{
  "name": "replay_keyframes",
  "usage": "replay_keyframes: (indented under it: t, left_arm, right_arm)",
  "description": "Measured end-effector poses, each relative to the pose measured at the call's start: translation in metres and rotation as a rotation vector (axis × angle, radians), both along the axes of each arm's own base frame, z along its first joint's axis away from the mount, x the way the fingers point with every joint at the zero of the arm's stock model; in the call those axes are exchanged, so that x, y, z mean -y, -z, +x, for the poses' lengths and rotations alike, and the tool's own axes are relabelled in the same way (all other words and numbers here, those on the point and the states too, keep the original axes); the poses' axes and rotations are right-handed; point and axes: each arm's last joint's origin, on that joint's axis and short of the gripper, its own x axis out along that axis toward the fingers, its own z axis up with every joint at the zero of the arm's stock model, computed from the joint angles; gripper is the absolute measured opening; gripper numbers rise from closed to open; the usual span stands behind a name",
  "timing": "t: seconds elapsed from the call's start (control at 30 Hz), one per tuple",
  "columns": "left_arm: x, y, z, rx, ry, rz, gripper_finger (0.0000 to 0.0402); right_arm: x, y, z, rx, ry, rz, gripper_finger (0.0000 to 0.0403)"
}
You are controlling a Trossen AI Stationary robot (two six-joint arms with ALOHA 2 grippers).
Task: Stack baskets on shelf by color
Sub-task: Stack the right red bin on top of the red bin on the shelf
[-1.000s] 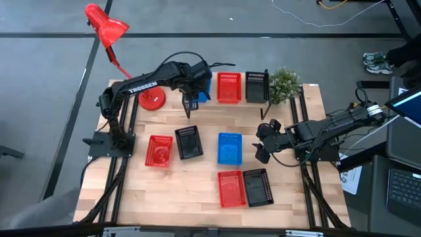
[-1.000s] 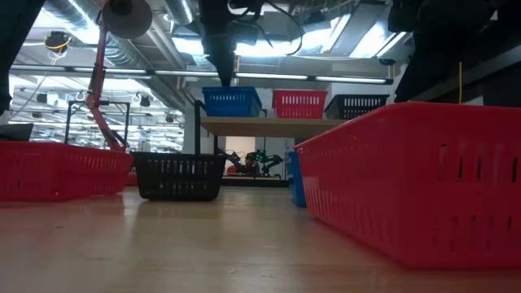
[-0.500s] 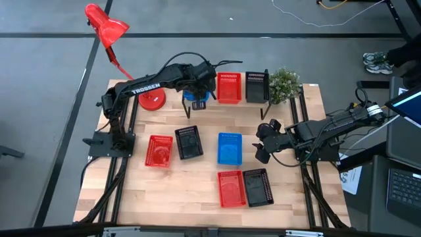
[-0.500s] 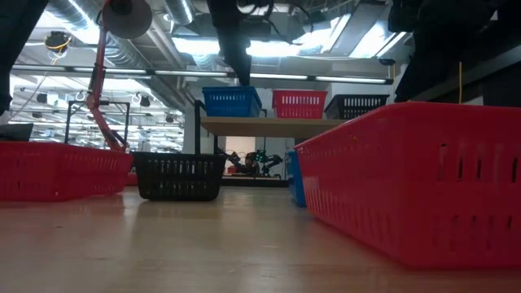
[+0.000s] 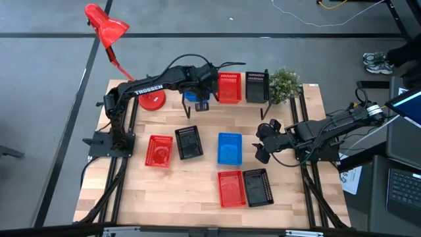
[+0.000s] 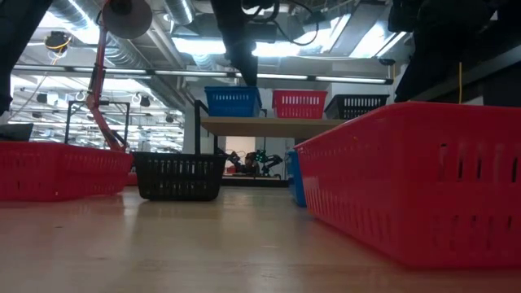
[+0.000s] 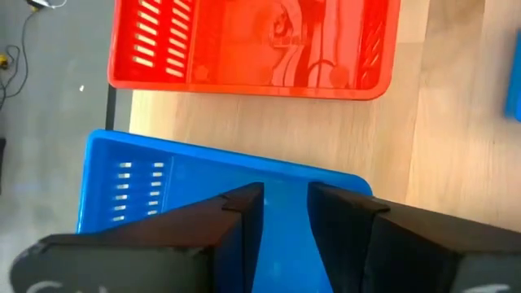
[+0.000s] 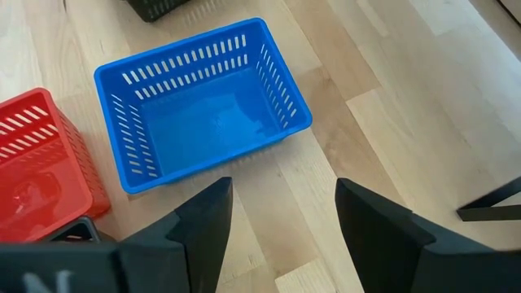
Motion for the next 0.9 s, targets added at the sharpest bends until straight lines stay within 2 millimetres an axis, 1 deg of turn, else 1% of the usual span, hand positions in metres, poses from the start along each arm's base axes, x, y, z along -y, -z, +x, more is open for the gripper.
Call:
replay_keyframes:
  t: [0.53, 0.8, 0.9]
  left_arm:
    - [-0.0012, -0.0025, 0.0032, 0.041, -0.002, 0.017, 0.0089]
    - [0.0005, -0.0017, -0.0046, -0.030, -0.021, 0.019, 0.0089]
    - [0.0016, -0.0014, -0.0060, -0.069, -0.047, 0.069, 0.0089]
  right_arm:
    - [0.0000, -0.0001, 0.0000, 0.000, 0.000, 0.001, 0.0217]
    - [0.0001, 0.0001, -0.0001, -0.001, 0.000, 0.000, 0.0217]
    - [0.0001, 0.0001, -0.0001, -0.002, 0.000, 0.000, 0.0217]
